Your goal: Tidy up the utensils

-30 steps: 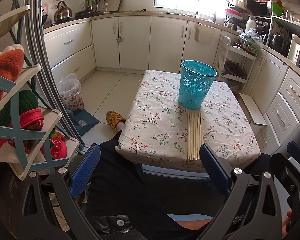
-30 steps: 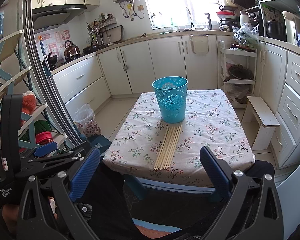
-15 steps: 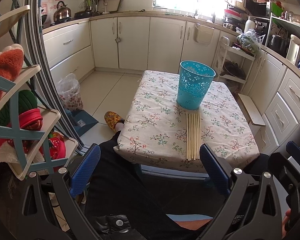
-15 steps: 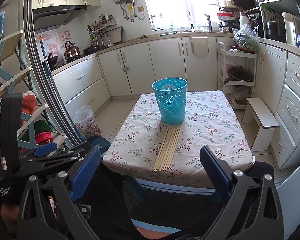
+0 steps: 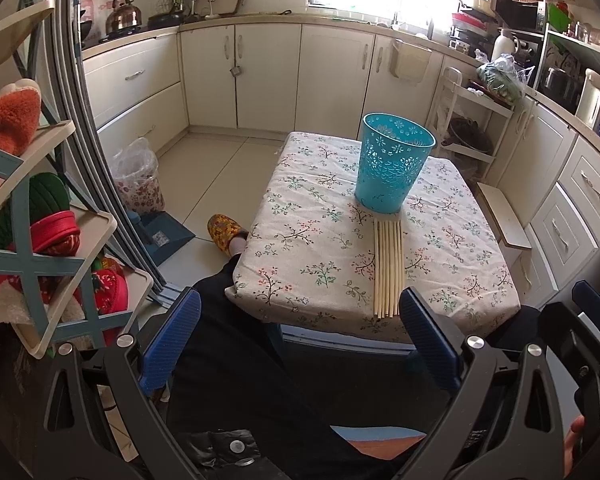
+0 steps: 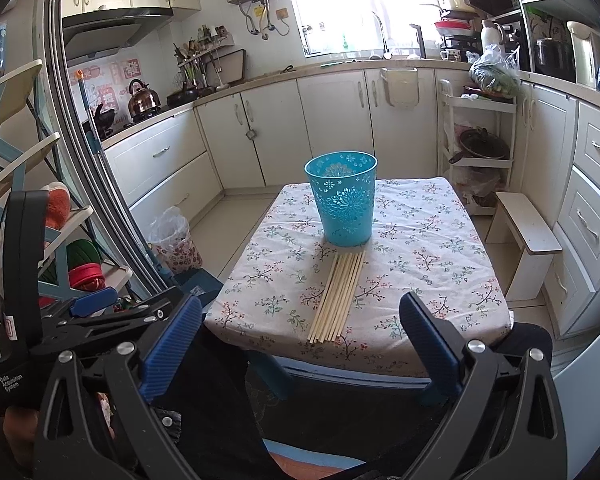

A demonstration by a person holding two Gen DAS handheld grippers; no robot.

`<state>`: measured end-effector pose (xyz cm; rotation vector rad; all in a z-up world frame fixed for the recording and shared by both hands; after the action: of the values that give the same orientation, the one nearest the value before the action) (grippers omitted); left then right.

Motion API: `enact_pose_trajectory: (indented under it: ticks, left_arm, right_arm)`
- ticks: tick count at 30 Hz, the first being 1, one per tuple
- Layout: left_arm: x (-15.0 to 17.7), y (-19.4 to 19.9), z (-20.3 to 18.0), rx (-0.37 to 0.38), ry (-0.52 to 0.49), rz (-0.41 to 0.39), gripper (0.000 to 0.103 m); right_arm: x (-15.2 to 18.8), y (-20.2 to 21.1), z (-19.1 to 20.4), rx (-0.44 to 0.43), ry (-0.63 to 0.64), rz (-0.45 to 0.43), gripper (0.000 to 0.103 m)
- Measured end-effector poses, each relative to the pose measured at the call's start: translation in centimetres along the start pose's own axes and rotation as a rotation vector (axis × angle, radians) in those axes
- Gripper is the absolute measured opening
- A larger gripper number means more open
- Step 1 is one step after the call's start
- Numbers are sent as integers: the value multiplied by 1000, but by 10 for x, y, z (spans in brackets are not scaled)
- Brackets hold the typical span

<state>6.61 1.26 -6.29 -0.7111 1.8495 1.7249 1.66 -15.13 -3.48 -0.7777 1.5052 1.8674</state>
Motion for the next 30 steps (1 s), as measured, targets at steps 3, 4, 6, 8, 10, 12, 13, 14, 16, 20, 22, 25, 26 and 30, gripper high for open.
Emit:
enact_pose_trajectory:
  ticks: [3,4,6,8,10,12,13,14,16,20,22,25,26,30]
  left_arm:
    - [0,2,1,6,5,-6,95]
    - [0,3,2,8,7,-9,95]
    - [-1,5,2,11,10,-13,95]
    - [-1,7,4,12,12,-16,95]
    - [-1,8,4,13,15,-18,95]
    - [-2,8,5,14,17,-18,95]
    - [-2,8,5,14,18,-18,96]
    - [-1,8,5,14,16,-19,95]
    - [-2,8,5,14,16,-18,95]
    - [-2,8,6,11,17,-16,95]
    - [-1,7,7,9,17,-14,95]
    - [-1,7,7,8,17,-11,95]
    - [-1,7,7,9,17,-10,95]
    - [0,6,6,8,14,-13,95]
  right_arm:
    - [-1,4,1,1,6,-15,96]
    - [-2,4,1,3,8,-17,96]
    - [-2,5,1,5,11,-20,96]
    - [-3,5,2,6,13,-20,96]
    - [-3,5,3,6,13,-20,96]
    - [-3,4,3,7,14,-21,96]
    - [-3,4,3,6,14,-19,96]
    - [-2,4,3,6,13,-18,96]
    - [-2,4,3,6,13,-15,96]
    - [-2,5,3,5,7,-13,96]
    - [-2,4,3,4,7,-12,96]
    - [-2,5,3,4,8,-12,96]
    - [-2,5,3,4,8,-12,96]
    - [-2,5,4,4,7,-12,96]
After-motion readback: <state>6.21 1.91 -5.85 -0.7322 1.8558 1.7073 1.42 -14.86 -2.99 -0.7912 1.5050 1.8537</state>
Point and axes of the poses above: each gripper's, at about its wrist camera, not at the fingertips, and y roughly against the way its jaws point, z to its left, x to its underside, the point moved 8 cm from there along -y, roughly the way its jaws point, and after that the axes turned 2 degrees about z, right-handed, at the moved point
